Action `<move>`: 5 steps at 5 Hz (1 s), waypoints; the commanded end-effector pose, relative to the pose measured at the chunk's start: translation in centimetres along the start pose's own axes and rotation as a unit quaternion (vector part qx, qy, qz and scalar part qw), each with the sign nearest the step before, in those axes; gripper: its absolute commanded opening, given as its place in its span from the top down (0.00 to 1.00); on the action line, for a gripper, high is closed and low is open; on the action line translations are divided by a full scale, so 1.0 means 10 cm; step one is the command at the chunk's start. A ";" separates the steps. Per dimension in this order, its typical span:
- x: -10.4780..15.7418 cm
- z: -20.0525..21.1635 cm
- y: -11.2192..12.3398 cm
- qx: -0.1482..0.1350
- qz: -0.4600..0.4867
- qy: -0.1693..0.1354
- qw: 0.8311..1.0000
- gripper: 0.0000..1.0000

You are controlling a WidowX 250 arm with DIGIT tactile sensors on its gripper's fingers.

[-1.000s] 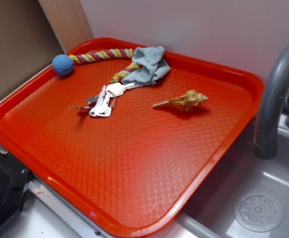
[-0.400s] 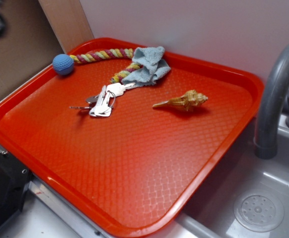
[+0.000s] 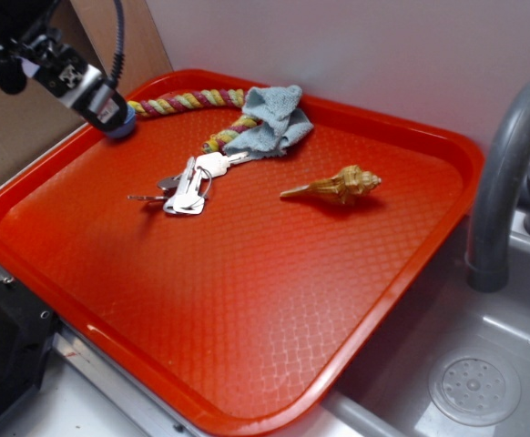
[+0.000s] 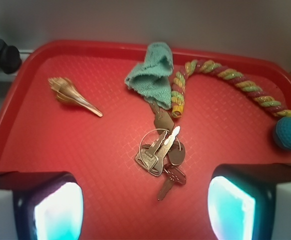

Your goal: Grab the blue cloth.

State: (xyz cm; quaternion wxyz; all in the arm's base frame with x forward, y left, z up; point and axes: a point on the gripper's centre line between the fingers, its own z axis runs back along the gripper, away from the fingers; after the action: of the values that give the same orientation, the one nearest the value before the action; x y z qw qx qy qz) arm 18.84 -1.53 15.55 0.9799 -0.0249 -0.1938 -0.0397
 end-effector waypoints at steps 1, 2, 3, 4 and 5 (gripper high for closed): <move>0.08 0.03 0.01 0.004 0.001 -0.006 1.000 0.00; 0.33 -0.43 -0.14 0.071 0.013 0.027 0.997 0.00; 0.60 -0.95 -0.14 0.071 0.031 0.002 0.997 0.00; 0.81 -1.16 -0.09 0.053 0.039 0.000 0.998 0.00; 0.99 -1.22 -0.03 0.061 0.058 -0.008 0.996 0.00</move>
State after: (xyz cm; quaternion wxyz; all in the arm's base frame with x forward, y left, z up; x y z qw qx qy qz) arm 31.24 -3.43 6.31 0.9837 0.0256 -0.1767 0.0204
